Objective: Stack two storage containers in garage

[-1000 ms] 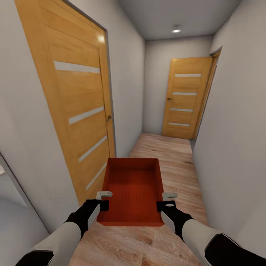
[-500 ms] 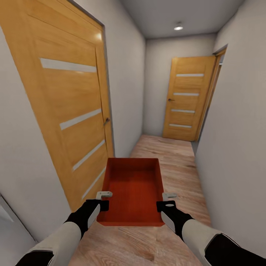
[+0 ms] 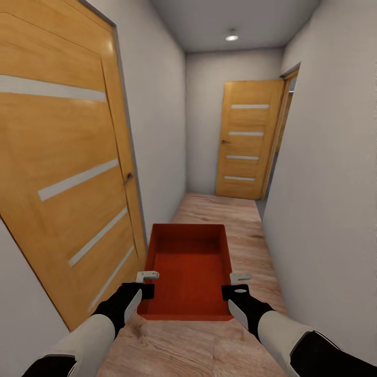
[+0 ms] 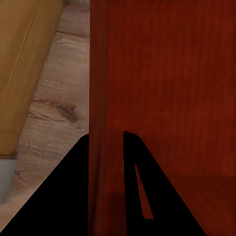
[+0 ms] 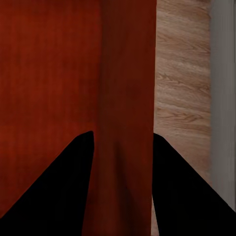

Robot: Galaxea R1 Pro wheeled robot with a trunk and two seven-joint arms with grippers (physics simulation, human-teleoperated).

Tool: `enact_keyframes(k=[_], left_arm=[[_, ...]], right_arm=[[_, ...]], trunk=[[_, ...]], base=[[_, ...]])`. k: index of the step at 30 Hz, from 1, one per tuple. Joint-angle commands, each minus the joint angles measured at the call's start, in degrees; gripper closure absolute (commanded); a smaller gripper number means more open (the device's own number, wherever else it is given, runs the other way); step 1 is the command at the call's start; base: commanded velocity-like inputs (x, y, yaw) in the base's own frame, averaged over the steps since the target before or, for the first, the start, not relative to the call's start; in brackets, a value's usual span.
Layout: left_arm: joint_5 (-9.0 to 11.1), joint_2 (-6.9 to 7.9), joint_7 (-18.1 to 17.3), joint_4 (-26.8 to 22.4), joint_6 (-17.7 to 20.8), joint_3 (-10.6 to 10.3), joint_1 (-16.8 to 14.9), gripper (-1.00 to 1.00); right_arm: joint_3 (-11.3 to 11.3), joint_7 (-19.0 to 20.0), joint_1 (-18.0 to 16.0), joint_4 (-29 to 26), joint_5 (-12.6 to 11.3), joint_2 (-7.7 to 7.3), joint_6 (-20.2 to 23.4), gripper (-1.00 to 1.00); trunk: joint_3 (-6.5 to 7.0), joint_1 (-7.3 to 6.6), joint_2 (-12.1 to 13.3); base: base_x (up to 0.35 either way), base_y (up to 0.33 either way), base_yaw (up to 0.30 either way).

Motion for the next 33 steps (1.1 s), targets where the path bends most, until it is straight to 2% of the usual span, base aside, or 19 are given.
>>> enact_keyframes(k=[1, 18, 33], left_arm=[[-0.19, 0.06, 0.54, -0.04, 0.41, 0.26, 0.00, 1.00], [-0.18, 0.06, 0.54, -0.04, 0.41, 0.26, 0.00, 1.00], [-0.18, 0.06, 0.50, -0.04, 0.41, 0.26, 0.00, 1.00]], right_arm=[[-0.87, -0.30, -0.08, -0.43, 0.46, -0.02, 0.45, 1.00], [-0.87, -0.31, -0.08, -0.43, 0.45, 0.04, 0.45, 1.00], [-0.96, -0.23, -0.08, -0.43, 0.45, -0.03, 0.45, 1.00]], trunk=[[-0.13, 0.07, -0.13], [-0.13, 0.07, -0.13], [-0.13, 0.07, -0.13]], base=[[0.323, 0.000, -0.242], [0.323, 0.000, -0.238], [0.323, 0.000, -0.020]])
